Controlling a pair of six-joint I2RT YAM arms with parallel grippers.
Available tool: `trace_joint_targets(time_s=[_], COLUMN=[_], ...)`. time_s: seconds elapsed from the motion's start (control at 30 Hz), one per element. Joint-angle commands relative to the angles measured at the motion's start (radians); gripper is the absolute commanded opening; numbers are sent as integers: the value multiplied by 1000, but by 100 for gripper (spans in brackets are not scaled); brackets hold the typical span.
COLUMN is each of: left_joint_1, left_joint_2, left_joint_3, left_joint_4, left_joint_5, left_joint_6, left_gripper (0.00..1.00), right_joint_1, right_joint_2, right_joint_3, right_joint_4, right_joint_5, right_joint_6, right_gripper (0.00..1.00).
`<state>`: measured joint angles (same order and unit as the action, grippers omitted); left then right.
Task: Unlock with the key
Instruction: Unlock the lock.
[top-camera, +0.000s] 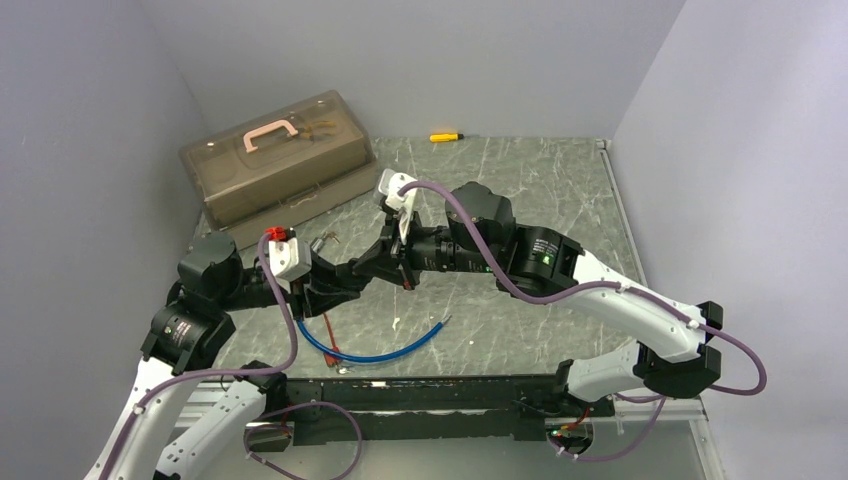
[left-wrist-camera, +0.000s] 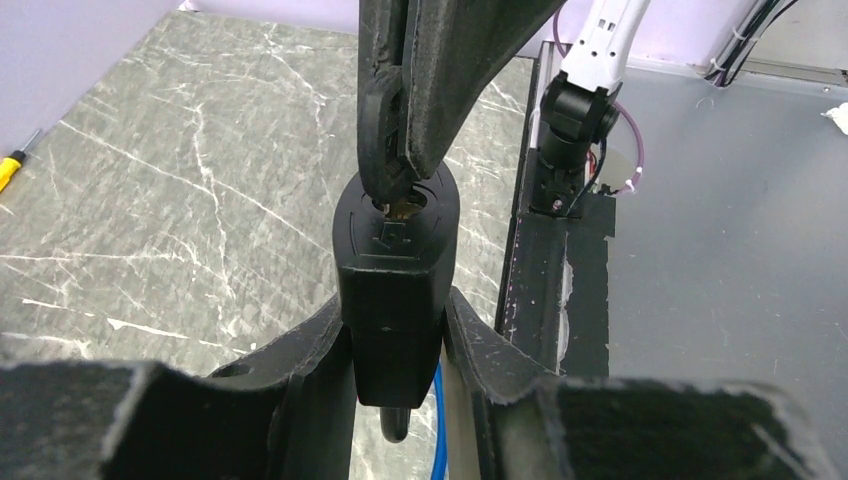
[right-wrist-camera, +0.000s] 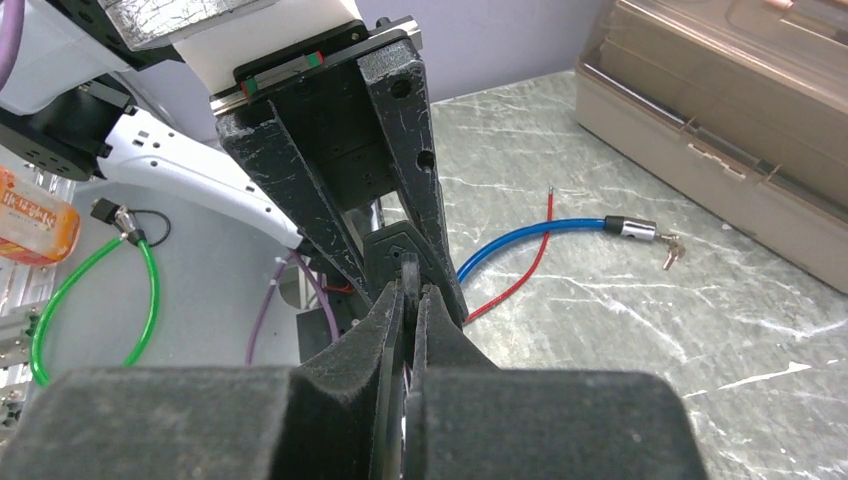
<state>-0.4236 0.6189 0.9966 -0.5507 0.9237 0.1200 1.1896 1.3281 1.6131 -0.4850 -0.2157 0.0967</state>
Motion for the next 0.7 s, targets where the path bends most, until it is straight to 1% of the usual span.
trace_joint_targets(time_s=[0.0, 0.1, 0.2, 0.37, 0.43, 0.5, 0.57, 0.6, 0.63, 0.67], left_joint_1=[2, 2, 2, 2, 2, 2, 2, 2, 2, 2], left_joint_2=[-7, 1, 7, 15, 20, 29, 39, 40, 42, 43], left_joint_3=[23, 46, 67, 86, 95, 106, 123, 126, 127, 127], left_joint_4=[83, 64, 49, 53, 57, 55, 45, 41, 37, 33], left_joint_5=[-9, -83, -190, -399, -456, -477, -464, -449, -428, -405], left_joint_6=[25, 51, 87, 133, 157, 182, 202, 205, 204, 198], left_gripper=[0, 0, 0, 0, 0, 0, 0, 0, 0, 0], right_joint_1=[-2, -2, -2, -2, 0, 0, 1, 1, 1, 0], right_joint_2=[7, -5, -14, -70, -83, -90, -86, -82, -83, -91], right_joint_3=[-8, -57, -97, -229, -262, -285, -293, -287, -280, -275], right_joint_4=[73, 115, 134, 258, 294, 330, 360, 359, 356, 351], right_joint_5=[31, 41, 115, 211, 252, 254, 227, 221, 195, 181], right_joint_6=[37, 84, 153, 295, 333, 355, 367, 360, 349, 325], right_gripper=[0, 0, 0, 0, 0, 0, 0, 8, 19, 27])
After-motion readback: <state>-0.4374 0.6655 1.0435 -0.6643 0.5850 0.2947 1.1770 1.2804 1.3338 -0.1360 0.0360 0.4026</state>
